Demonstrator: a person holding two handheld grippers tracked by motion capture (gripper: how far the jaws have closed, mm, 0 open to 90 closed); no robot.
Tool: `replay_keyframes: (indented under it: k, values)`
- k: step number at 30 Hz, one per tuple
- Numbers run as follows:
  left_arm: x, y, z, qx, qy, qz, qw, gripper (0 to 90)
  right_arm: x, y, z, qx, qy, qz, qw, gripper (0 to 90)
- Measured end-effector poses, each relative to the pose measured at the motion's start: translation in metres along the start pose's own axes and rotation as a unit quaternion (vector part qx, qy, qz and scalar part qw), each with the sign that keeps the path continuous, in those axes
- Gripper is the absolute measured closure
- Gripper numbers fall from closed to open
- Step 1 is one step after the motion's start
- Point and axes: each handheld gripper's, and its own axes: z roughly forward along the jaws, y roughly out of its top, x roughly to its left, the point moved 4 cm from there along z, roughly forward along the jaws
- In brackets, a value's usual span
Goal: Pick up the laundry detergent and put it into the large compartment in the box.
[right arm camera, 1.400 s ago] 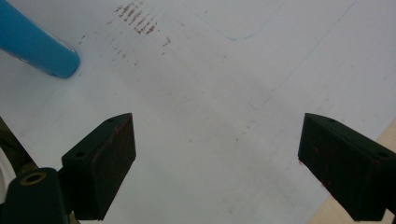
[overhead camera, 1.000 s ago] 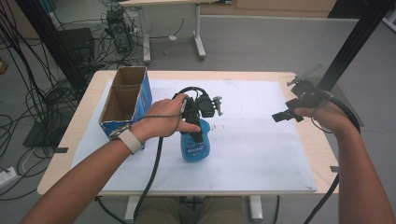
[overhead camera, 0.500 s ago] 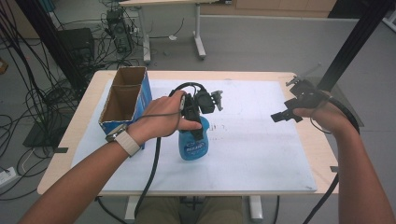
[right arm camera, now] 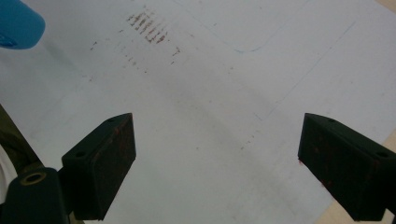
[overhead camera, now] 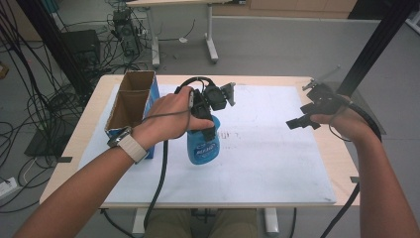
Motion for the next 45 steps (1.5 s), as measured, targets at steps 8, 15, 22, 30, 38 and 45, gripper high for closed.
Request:
replay_keyframes:
  k: [8, 15, 22, 30, 38, 45]
  values:
    - [0.003, 0.001, -0.016, 0.001, 0.011, -0.026, 0.9996, 37.9, 0.003, 0.001, -0.002, -0.002, -0.003, -0.003, 1.0000, 11.3]
    - [0.006, 0.003, -0.026, 0.005, 0.010, -0.043, 0.9990, 37.9, 0.006, 0.003, -0.003, -0.005, -0.003, -0.008, 1.0000, 11.6]
    - [0.010, 0.004, -0.039, 0.010, 0.011, -0.062, 0.9979, 37.9, 0.006, 0.005, -0.004, -0.008, -0.003, -0.009, 0.9999, 11.6]
    - [0.018, -0.003, -0.049, 0.006, 0.016, -0.102, 0.9946, 37.9, 0.006, 0.005, -0.002, -0.008, -0.002, -0.010, 0.9999, 11.6]
    - [0.029, -0.005, -0.060, 0.017, 0.020, -0.129, 0.9913, 37.8, 0.012, 0.011, -0.003, -0.017, 0.001, -0.018, 0.9997, 11.6]
    - [0.037, -0.006, -0.075, 0.020, 0.020, -0.153, 0.9878, 37.8, 0.014, 0.013, -0.004, -0.020, 0.004, -0.023, 0.9995, 11.6]
